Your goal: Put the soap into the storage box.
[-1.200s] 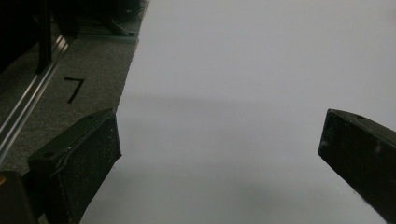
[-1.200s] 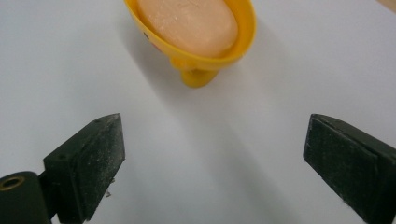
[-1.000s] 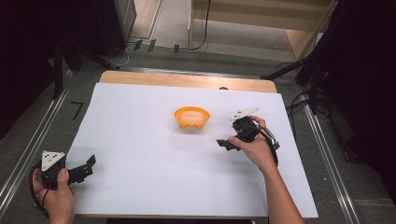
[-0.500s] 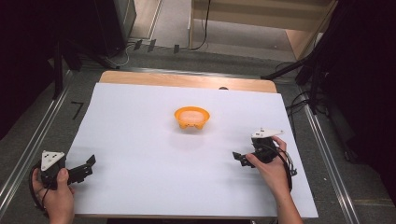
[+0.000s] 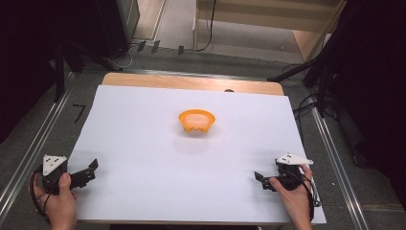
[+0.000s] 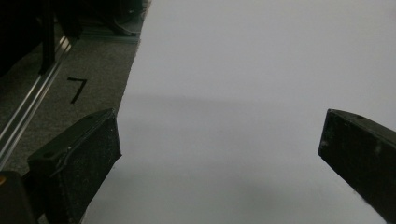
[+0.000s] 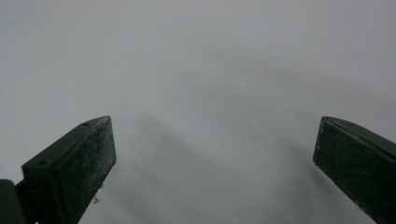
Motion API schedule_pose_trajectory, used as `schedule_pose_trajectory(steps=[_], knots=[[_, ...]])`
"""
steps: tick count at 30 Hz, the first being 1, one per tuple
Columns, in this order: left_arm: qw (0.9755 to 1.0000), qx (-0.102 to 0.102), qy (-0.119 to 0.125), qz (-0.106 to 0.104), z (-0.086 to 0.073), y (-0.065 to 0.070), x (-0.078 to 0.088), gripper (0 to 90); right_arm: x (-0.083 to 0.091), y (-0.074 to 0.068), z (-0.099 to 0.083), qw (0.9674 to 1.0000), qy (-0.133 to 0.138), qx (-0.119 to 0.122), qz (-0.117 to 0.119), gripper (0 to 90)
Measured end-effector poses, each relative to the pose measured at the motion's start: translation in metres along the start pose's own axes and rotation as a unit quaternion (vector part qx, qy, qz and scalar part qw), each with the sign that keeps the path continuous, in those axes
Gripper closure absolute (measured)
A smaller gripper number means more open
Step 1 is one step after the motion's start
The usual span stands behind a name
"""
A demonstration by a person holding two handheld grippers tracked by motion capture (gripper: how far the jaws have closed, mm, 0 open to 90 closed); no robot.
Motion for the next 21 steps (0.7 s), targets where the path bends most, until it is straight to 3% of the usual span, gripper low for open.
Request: schedule_pose_trajectory(steps=[3, 14, 21], knots=[[1.0, 0.0, 0.0, 0.0, 0.0, 0.0, 0.0, 0.0, 0.007, 0.003, -0.007, 0.9998, 0.017, -0.009, -0.004, 0.0], [1.0, -0.004, 0.001, -0.001, 0.0, 0.0, 0.0, 0.0, 0.028, 0.017, -0.035, 0.9987, 0.038, -0.027, -0.02, 0.0], [1.0, 0.0, 0.003, -0.003, 0.0, -0.001, 0.001, 0.0, 0.046, 0.035, -0.056, 0.9965, 0.054, -0.053, -0.035, 0.0]])
Point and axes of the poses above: each handheld gripper's, and its own axes: x roughly backward along the jaws, z roughly out of its top, y roughly to its right, the point moved 4 cm from there along -x, roughly forward along the jaws, and after that the axes turned 15 degrees about -y, right-handed, at the moved point
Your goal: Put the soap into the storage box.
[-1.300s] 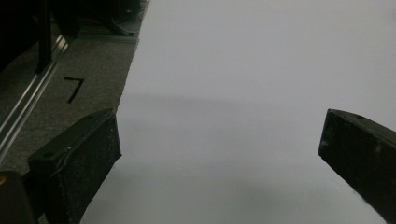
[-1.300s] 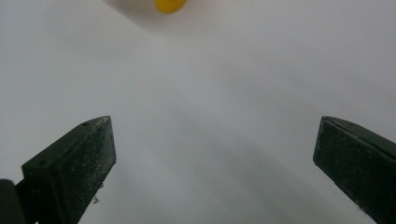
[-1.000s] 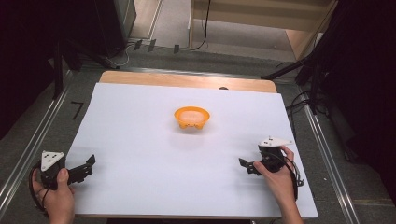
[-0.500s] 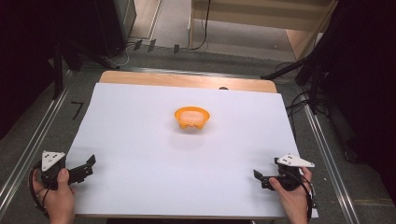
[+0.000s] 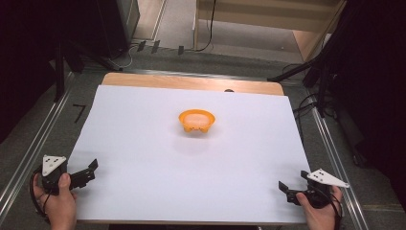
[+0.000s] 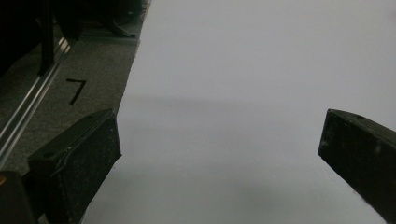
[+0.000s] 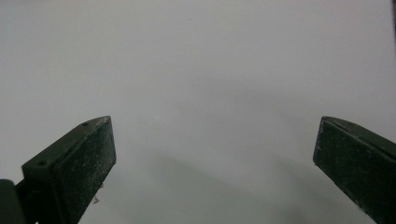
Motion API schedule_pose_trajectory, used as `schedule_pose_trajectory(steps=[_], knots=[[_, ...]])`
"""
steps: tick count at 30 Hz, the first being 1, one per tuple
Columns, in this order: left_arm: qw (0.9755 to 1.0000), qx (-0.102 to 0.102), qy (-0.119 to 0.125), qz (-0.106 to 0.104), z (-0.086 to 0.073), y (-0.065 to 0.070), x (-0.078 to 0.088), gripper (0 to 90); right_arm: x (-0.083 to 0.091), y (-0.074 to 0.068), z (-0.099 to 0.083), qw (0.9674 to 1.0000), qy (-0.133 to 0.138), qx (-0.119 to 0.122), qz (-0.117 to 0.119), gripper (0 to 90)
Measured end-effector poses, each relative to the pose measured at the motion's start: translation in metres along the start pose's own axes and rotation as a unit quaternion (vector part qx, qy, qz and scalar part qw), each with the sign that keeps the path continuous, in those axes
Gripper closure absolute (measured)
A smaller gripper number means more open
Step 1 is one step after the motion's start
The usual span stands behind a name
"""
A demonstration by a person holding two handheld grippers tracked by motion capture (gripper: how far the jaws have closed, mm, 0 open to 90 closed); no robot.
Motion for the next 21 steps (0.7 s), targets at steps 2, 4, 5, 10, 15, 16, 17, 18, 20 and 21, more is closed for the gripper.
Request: schedule_pose_trajectory(steps=[2, 4, 5, 10, 15, 16, 17, 18, 20, 21], knots=[[1.0, 0.001, 0.001, 0.0, 0.0, 0.0, 0.0, 0.0, 0.005, 0.007, -0.006, 1.0, 0.003, -0.006, -0.007, 0.0], [1.0, 0.001, 0.0, 0.0, 0.0, 0.0, 0.0, 0.0, 0.01, 0.012, -0.01, 0.9998, 0.004, -0.011, -0.018, 0.0], [1.0, 0.001, -0.002, 0.0, 0.0, 0.0, 0.0, 0.0, 0.012, 0.016, -0.012, 0.9997, 0.008, -0.016, -0.018, 0.0], [1.0, 0.005, 0.004, -0.006, 0.0, -0.001, 0.0, 0.0, 0.025, 0.031, -0.018, 0.9981, 0.035, -0.047, -0.019, 0.0], [0.9999, 0.009, 0.003, -0.01, 0.0, -0.002, 0.0, 0.0, 0.024, 0.035, -0.021, 0.9976, 0.038, -0.054, -0.018, 0.5], [0.9999, 0.009, 0.003, -0.009, 0.0, -0.002, 0.0, 0.0, 0.024, 0.035, -0.021, 0.9977, 0.037, -0.053, -0.018, 0.4], [0.9999, 0.008, 0.003, -0.009, 0.0, -0.002, 0.0, 0.0, 0.024, 0.034, -0.021, 0.9978, 0.038, -0.051, -0.018, 0.4], [0.9999, 0.008, 0.005, -0.009, 0.0, -0.001, 0.0, 0.0, 0.024, 0.035, -0.021, 0.9979, 0.04, -0.048, -0.019, 0.4], [0.9999, 0.008, 0.004, -0.008, 0.0, -0.002, 0.0, 0.0, 0.024, 0.036, -0.021, 0.9975, 0.036, -0.057, -0.022, 0.4], [0.9999, 0.011, 0.003, -0.008, 0.0, -0.002, 0.0, 0.0, 0.024, 0.036, -0.022, 0.9974, 0.036, -0.058, -0.022, 0.0]])
Point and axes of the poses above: each handheld gripper's, and its own axes: x roughly backward along the jaws, z roughly out of its top, y roughly to its right, the point moved 4 cm from there along -x, roughly forward along the jaws, and after that the axes turned 15 degrees about -y, right-handed, at the moved point
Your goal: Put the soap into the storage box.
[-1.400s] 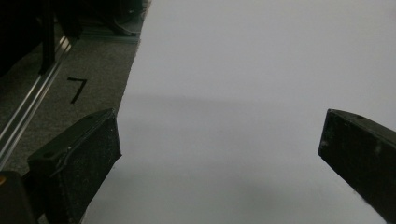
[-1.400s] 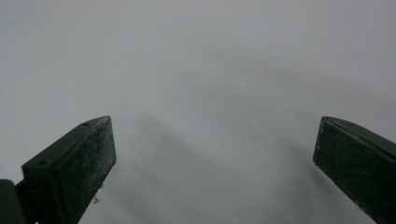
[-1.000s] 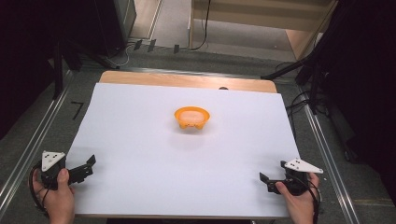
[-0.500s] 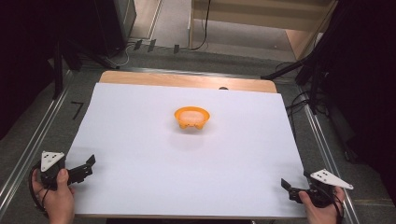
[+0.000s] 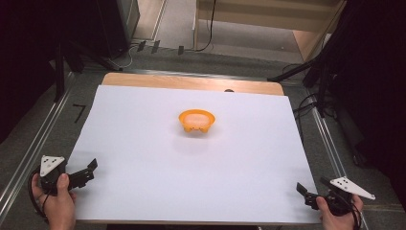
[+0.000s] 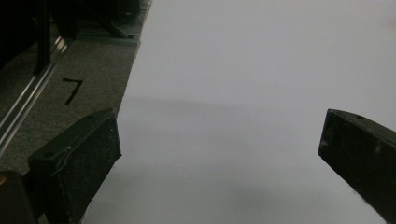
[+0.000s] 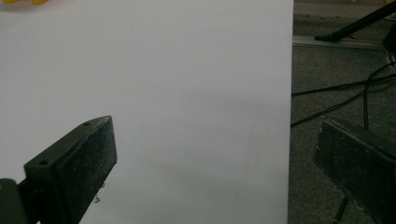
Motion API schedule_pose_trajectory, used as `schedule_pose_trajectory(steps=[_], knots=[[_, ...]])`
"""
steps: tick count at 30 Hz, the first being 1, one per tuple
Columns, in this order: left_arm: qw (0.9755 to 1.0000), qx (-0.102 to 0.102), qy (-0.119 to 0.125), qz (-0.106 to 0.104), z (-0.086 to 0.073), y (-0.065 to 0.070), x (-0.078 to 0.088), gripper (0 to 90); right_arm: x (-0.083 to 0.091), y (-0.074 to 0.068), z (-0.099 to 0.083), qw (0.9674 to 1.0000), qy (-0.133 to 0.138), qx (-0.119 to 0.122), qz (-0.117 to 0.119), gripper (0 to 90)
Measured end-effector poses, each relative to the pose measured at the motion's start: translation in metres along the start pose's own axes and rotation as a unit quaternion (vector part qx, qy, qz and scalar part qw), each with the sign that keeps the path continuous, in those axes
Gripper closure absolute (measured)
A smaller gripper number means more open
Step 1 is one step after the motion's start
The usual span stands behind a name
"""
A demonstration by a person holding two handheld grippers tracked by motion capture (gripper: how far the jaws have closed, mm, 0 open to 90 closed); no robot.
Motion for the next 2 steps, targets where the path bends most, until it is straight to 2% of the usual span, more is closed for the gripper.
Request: schedule_pose_trajectory(steps=[2], knots=[[1.0, 0.001, -0.005, 0.001, 0.0003, -0.0007, -0.0003, 0.0, 0.0005, -0.0018, 0.0011, 1.0, 0.002, -0.002, 0.0, 0.0]])
Point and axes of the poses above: each handheld gripper's, and its own axes: x roughly backward along the jaws, z roughly out of its top, y roughly to its right, the point moved 4 cm from there along -x, roughly forward along the jaws, and after that the axes turned 15 degrees about -y, right-handed, at the moved point
